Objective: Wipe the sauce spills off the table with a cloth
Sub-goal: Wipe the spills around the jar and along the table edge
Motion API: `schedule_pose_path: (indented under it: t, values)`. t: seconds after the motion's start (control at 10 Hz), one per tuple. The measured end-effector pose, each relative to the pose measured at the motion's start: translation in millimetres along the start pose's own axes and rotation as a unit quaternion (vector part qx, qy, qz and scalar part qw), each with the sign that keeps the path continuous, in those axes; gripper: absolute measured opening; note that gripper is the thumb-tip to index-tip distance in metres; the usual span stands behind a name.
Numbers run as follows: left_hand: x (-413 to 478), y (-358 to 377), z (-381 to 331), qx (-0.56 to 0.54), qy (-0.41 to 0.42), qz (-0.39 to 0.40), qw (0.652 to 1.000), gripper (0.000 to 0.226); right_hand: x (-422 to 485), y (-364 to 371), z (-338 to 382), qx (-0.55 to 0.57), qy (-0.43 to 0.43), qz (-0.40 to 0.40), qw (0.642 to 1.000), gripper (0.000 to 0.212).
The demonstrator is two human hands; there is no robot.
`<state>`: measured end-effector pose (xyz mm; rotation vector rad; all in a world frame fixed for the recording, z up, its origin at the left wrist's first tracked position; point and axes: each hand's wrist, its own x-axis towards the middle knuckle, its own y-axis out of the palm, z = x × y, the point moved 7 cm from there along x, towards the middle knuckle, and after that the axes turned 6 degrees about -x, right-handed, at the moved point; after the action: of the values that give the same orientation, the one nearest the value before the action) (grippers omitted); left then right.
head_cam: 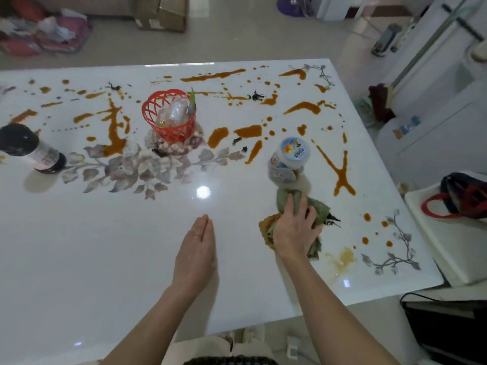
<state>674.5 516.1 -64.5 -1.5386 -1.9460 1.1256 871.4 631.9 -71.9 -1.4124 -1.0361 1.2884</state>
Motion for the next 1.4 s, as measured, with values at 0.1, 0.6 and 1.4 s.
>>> schedule_pose_path:
  t: [0.1, 0.6, 1.4]
  values:
    - [-3.5, 1.0, -2.8, 0.031, 0.014, -0.008, 0.999, 0.059, -47.2, 9.5, 14.6, 0.019, -0.061, -0.003, 0.998, 0.065]
    - [-2.6, 29.1, -26.6, -0.006, 0.002, -0.014, 1.000, 0.048, -53.7, 16.0, -31.2, 0.025, -0.230, -0.096, 0.968, 0.059]
    - [-52.5, 103.0, -127.1, 0.010, -0.024, -0.060, 0.998, 0.061, -62.9, 24.6, -144.6, 0.079, -0.518, -0.132, 0.842, 0.046]
